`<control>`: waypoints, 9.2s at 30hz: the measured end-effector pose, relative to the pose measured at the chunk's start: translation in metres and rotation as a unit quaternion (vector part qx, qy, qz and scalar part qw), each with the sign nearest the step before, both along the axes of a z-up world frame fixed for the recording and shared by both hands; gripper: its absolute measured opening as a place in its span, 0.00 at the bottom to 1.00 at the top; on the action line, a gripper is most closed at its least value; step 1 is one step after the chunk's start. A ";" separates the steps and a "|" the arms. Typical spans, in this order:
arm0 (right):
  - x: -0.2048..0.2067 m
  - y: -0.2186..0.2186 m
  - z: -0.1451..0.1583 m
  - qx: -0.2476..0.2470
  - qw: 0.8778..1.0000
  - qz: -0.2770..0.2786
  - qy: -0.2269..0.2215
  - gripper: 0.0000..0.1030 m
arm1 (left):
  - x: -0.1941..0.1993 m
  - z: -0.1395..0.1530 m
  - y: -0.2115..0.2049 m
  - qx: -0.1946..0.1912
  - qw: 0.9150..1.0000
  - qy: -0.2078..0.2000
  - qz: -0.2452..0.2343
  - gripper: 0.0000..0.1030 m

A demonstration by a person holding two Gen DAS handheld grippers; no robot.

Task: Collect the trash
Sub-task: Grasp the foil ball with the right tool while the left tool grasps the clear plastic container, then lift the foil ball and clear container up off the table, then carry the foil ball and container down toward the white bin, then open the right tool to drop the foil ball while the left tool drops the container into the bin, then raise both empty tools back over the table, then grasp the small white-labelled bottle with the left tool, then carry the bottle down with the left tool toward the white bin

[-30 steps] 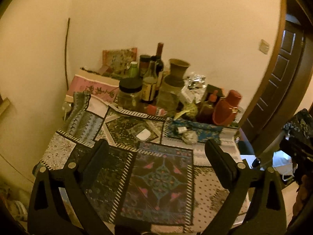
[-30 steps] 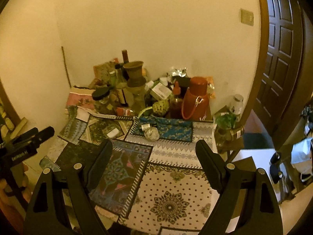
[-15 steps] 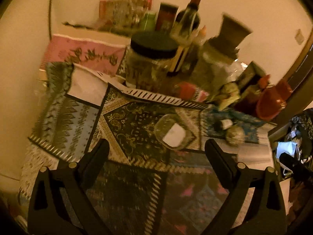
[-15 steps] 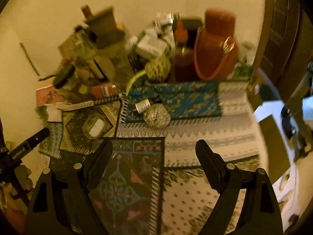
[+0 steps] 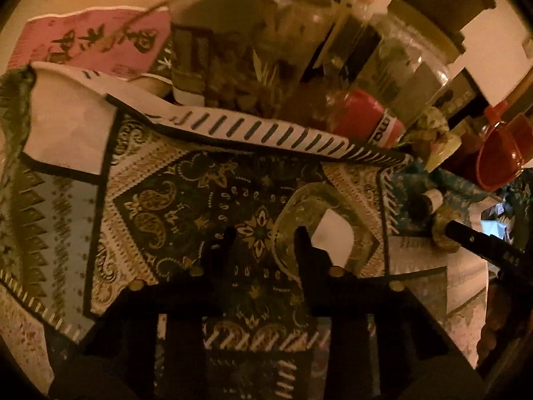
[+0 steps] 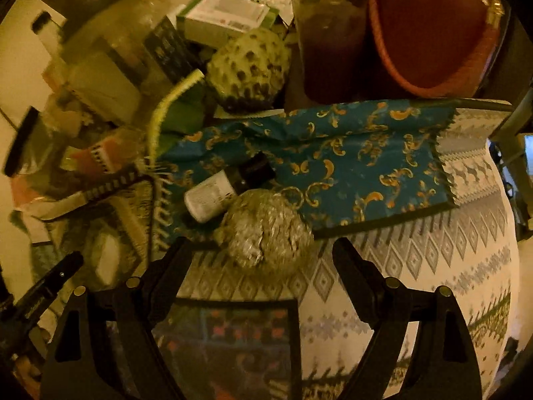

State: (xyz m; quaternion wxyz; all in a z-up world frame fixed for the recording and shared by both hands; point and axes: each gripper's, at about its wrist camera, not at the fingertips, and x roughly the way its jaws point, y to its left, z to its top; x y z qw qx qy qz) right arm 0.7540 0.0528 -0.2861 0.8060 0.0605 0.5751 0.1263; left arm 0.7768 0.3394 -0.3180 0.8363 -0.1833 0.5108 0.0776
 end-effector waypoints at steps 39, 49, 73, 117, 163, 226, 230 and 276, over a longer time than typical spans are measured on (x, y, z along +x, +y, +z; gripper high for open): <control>-0.106 -0.126 0.135 0.013 0.988 0.049 -0.147 0.45 | -0.087 0.152 -0.142 0.076 0.988 -0.135 -0.028 0.01; -0.172 -0.173 0.187 0.048 0.968 0.097 -0.227 0.45 | -0.177 0.220 -0.219 0.081 0.974 -0.212 -0.005 0.01; -0.367 -0.161 0.229 0.075 0.959 0.073 -0.263 0.45 | -0.374 0.271 -0.227 0.079 0.956 -0.278 -0.050 0.01; -0.450 -0.126 -0.037 0.027 0.993 0.109 -0.042 0.45 | -0.472 -0.026 -0.232 0.052 0.996 -0.033 -0.060 0.01; -0.439 -0.154 -0.076 0.020 0.997 0.067 0.041 0.61 | -0.443 -0.105 -0.259 0.041 0.991 0.064 -0.111 0.45; -0.181 -0.157 0.177 0.000 0.982 -0.040 -0.184 0.74 | -0.046 0.128 -0.209 0.108 0.967 -0.075 -0.216 0.81; -0.155 -0.143 0.155 -0.001 0.987 -0.071 -0.141 0.74 | 0.020 0.082 -0.190 0.061 0.962 -0.024 -0.266 0.80; -0.238 -0.210 0.166 0.035 0.983 0.066 -0.168 0.74 | -0.196 0.142 -0.251 0.038 0.991 -0.079 -0.099 0.26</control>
